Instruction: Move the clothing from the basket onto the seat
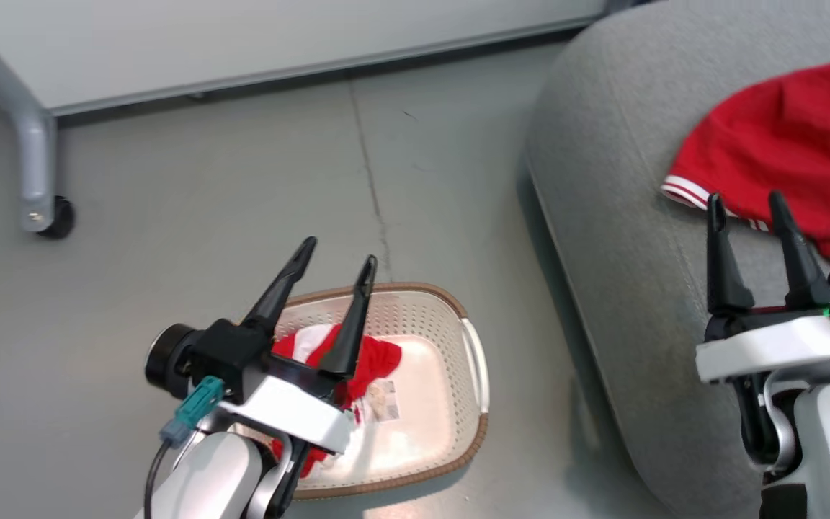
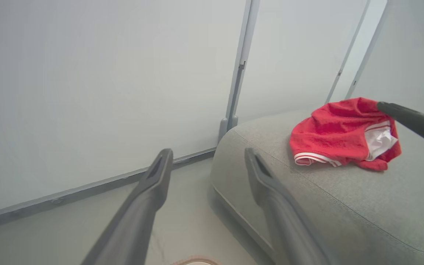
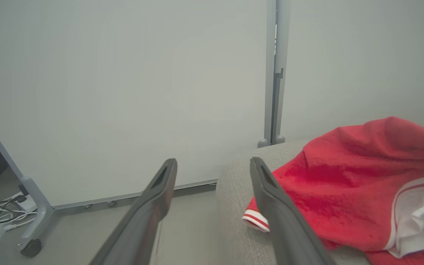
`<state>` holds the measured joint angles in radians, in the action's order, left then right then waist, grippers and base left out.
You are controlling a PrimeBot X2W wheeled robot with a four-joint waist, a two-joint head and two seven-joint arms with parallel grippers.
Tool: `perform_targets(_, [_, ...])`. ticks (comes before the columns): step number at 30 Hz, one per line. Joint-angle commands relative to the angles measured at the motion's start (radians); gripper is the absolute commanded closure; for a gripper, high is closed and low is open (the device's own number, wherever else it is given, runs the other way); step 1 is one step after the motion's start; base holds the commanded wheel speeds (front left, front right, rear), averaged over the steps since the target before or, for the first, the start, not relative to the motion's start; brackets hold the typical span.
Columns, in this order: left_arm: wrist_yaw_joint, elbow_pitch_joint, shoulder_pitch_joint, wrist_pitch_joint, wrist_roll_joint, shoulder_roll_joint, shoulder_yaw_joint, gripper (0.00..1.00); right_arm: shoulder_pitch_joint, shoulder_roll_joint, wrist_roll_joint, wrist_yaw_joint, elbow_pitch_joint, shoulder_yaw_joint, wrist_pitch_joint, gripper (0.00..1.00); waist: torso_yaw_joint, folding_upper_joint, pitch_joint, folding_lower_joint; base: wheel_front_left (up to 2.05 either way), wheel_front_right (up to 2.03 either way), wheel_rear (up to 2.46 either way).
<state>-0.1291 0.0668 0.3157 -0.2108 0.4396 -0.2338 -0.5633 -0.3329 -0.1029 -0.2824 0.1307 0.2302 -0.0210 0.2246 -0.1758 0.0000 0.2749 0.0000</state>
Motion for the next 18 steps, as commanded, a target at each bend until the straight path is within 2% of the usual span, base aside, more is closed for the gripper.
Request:
perform_targets(1, [-0.013,0.006,-0.022,-0.014,0.015,-0.001,0.020,0.00,0.033,0.003,0.018,0.000,-0.042,-0.003,-0.016,0.00,0.067,0.0000,-0.061,0.0000,0.00,0.00,0.00])
perform_targets(9, [-0.034,0.019,-0.078,-0.045,0.064,0.012,0.097,0.00,0.142,0.027,0.062,0.000,-0.167,0.008,-0.093,0.00,0.141,0.0000,-0.115,0.0000,0.00,0.00,0.00])
perform_targets(18, [-0.058,0.007,-0.139,-0.054,0.069,0.001,0.226,0.00,0.222,0.041,0.102,0.000,-0.235,0.037,-0.144,0.00,0.204,0.0000,-0.159,0.0000,0.00,0.00,0.00])
